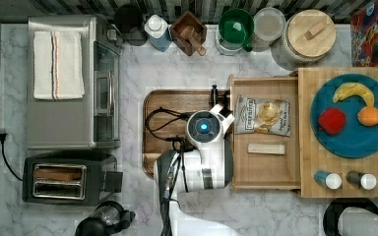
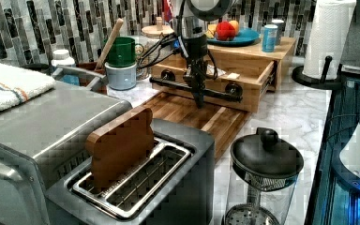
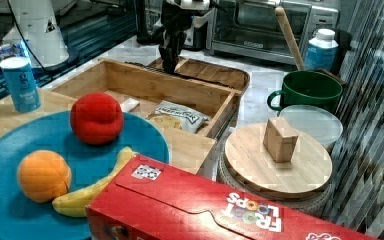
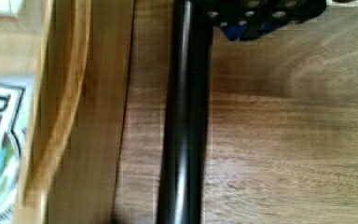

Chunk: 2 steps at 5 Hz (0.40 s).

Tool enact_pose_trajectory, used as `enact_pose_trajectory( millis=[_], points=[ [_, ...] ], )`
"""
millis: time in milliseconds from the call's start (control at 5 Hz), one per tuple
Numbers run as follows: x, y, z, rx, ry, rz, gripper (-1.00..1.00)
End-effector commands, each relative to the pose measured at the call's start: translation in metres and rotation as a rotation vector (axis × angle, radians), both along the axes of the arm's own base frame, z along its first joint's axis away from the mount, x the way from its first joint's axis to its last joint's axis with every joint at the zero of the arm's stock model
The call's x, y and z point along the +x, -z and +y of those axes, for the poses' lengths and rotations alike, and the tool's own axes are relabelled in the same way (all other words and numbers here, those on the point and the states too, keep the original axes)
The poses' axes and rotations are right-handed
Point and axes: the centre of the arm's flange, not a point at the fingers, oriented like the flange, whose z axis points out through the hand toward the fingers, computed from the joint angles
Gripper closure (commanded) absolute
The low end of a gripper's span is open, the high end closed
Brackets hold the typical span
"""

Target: Close the drawer.

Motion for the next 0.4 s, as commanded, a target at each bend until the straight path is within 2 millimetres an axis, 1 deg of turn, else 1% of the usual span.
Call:
enact_pose_trajectory(
  millis=[200,400],
  points=[
    [0.026,-0.067,-0.094,-0.013,0.024,-0.181,1.0],
    [0.022,-0.07,-0.129,-0.014,0.031,-0.207,1.0]
  ],
)
